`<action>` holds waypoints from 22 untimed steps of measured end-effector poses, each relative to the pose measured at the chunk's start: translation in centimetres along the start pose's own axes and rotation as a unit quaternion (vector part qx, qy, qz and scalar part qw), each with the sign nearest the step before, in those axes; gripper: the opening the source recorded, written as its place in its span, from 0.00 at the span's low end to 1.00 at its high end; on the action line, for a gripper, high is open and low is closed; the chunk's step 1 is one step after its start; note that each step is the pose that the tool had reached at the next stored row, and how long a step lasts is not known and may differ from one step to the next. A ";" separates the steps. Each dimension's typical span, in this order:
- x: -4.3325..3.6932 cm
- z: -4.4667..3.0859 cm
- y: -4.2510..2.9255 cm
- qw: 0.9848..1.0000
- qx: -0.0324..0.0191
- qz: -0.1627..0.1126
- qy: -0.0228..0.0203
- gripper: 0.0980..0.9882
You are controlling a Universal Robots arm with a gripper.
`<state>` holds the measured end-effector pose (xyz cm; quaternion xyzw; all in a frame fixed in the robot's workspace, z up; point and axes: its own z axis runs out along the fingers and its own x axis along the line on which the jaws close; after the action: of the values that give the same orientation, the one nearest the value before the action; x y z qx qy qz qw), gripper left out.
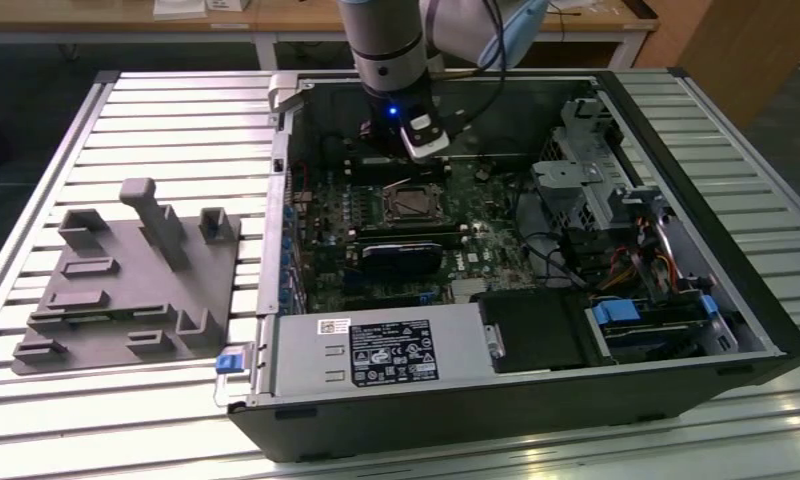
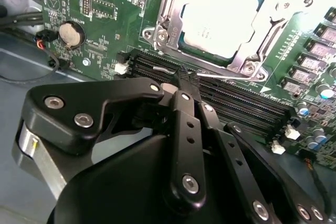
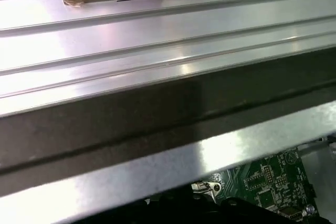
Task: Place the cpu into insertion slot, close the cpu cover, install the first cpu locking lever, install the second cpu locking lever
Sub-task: 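Install the first cpu locking lever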
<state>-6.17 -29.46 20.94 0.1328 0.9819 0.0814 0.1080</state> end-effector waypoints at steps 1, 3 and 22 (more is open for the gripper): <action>0.02 0.03 0.03 1.000 0.001 0.004 -0.001 0.01; 0.07 0.10 0.12 1.000 0.002 0.009 -0.002 0.01; 0.46 0.68 0.27 0.999 0.013 0.046 -0.012 0.01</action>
<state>-6.38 -28.98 20.25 0.1799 0.9744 0.0717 0.1137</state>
